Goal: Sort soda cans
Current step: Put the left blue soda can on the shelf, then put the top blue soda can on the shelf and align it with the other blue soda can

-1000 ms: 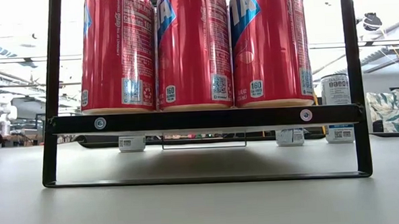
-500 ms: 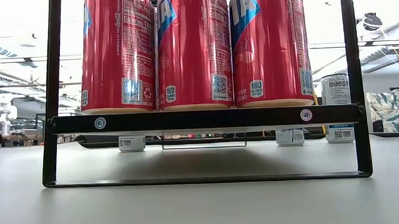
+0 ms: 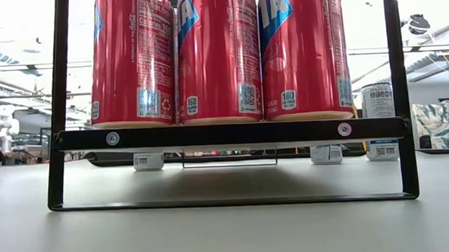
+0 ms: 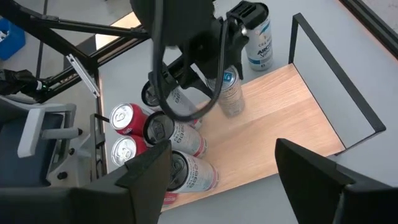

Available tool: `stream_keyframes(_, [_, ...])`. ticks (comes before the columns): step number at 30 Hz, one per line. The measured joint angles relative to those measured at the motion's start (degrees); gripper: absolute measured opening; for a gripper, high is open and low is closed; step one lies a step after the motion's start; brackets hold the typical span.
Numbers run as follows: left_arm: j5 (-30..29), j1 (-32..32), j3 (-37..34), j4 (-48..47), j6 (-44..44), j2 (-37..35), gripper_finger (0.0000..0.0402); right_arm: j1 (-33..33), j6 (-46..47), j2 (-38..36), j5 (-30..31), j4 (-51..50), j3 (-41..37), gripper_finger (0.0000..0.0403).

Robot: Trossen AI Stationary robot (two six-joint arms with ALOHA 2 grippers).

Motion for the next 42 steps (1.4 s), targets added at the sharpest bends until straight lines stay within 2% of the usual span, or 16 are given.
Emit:
stream_keyframes(25, [-0.3,-1.1,0.0,-0.4,1.2,0.5,0.0232,0.0,-0.3,0.0,0.0,0.0,0.0,0.0260])
stream_keyframes(34, [0.3,-1.1,-0.1,-0.3,1.3,0.5,0.0298,0.0,-0.7,0.0,0.0,0.0,0.0,0.0260])
stream_keyframes(42, [-0.2,-1.1,2.0,-0.5,1.7,-0.6,0.0305,0.0,-1.0,0.0,0.1,0.1,0.0,0.0260])
